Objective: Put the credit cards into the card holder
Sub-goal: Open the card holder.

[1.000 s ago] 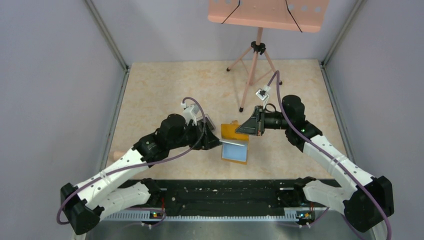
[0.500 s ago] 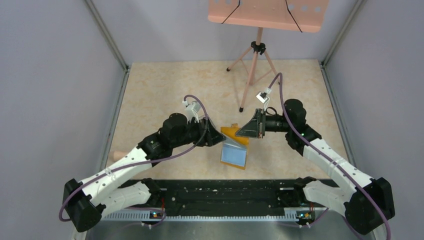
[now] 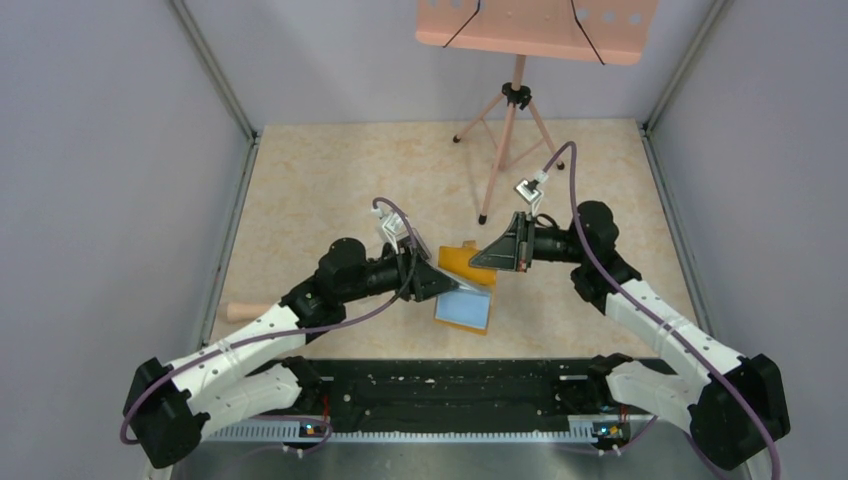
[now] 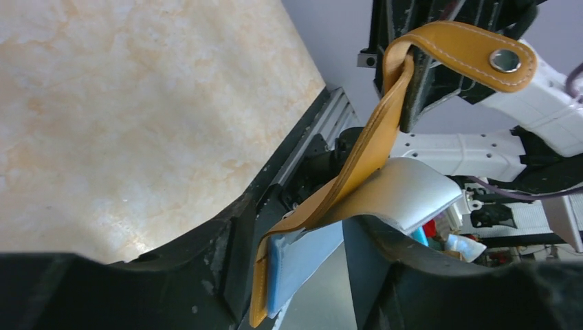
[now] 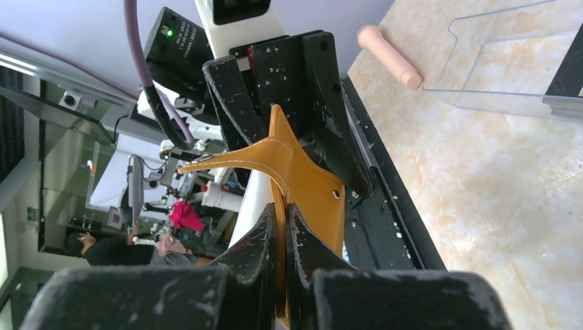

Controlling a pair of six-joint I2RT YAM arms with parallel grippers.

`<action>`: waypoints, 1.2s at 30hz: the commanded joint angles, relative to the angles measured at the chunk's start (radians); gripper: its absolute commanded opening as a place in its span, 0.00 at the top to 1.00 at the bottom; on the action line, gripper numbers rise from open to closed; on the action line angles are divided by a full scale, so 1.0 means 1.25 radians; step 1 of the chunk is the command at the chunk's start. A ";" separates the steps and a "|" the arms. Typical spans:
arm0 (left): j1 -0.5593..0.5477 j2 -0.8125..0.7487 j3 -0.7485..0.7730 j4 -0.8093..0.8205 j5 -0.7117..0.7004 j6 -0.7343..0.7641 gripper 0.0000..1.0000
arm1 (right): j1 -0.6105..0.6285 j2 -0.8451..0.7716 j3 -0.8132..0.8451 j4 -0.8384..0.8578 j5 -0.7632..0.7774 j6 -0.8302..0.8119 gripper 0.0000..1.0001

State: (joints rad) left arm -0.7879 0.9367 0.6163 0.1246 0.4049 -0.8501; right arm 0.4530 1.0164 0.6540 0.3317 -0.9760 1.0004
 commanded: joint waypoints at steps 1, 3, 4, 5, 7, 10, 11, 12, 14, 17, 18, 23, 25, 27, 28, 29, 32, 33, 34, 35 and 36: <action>0.002 -0.025 -0.020 0.146 0.040 -0.024 0.50 | -0.004 -0.001 -0.003 0.088 -0.018 0.057 1.00; 0.001 -0.023 -0.021 0.146 0.042 -0.027 0.57 | -0.004 -0.003 -0.007 0.095 -0.016 0.063 1.00; 0.002 -0.022 -0.020 0.144 0.043 -0.026 0.61 | -0.003 -0.003 -0.008 0.094 -0.016 0.061 1.00; 0.002 -0.022 -0.020 0.143 0.043 -0.026 0.65 | -0.003 -0.002 -0.010 0.091 -0.015 0.061 1.00; 0.002 -0.027 -0.020 0.141 0.037 -0.026 0.74 | -0.003 -0.003 -0.012 0.076 -0.009 0.049 0.98; 0.002 -0.043 -0.016 0.119 0.006 -0.020 0.97 | -0.004 -0.002 -0.015 0.049 -0.007 0.023 0.91; 0.001 -0.049 -0.011 0.106 -0.008 -0.019 1.00 | -0.004 -0.002 -0.014 0.039 -0.006 0.010 0.85; 0.001 -0.054 -0.007 0.091 -0.022 -0.018 1.00 | -0.003 -0.003 -0.010 0.023 -0.006 -0.009 0.80; 0.002 -0.064 -0.001 0.068 -0.044 -0.015 1.00 | -0.004 -0.003 0.004 -0.027 0.001 -0.053 0.72; 0.001 -0.072 0.004 0.060 -0.051 -0.017 1.00 | -0.003 0.006 0.014 -0.063 0.000 -0.089 0.77; 0.002 -0.071 0.006 0.060 -0.049 -0.017 1.00 | -0.004 0.012 0.013 -0.061 -0.008 -0.090 0.89; 0.002 -0.046 0.025 0.051 -0.018 0.003 0.66 | -0.003 0.017 -0.026 0.017 -0.025 -0.033 1.00; 0.002 -0.027 0.033 0.043 -0.002 0.011 0.56 | -0.002 0.019 -0.037 0.051 -0.031 -0.006 1.00; 0.002 -0.007 0.041 0.044 0.014 0.015 0.50 | -0.002 0.023 -0.042 0.065 -0.038 0.010 1.00; 0.002 0.001 0.044 0.044 0.017 0.018 0.48 | -0.002 0.024 -0.043 0.070 -0.041 0.018 1.00; 0.001 0.007 0.047 0.047 0.018 0.019 0.47 | -0.001 0.025 -0.046 0.071 -0.042 0.025 1.00; 0.002 0.020 0.046 0.069 0.013 0.022 0.47 | 0.001 0.021 -0.060 0.086 -0.045 0.056 1.00; 0.001 0.022 0.045 0.079 0.012 0.022 0.49 | 0.001 0.019 -0.066 0.091 -0.043 0.067 1.00; 0.002 0.025 0.044 0.087 0.012 0.021 0.52 | 0.001 0.018 -0.071 0.091 -0.041 0.079 1.00; 0.002 0.026 0.044 0.093 0.012 0.021 0.57 | 0.001 0.015 -0.077 0.093 -0.039 0.087 1.00; 0.002 0.026 0.043 0.097 0.010 0.018 0.61 | 0.001 0.014 -0.084 0.094 -0.039 0.094 1.00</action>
State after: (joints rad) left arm -0.7860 0.9672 0.6361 0.1547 0.4053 -0.8402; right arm 0.4488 1.0485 0.5709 0.3801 -1.0134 1.0534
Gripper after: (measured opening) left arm 0.460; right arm 0.014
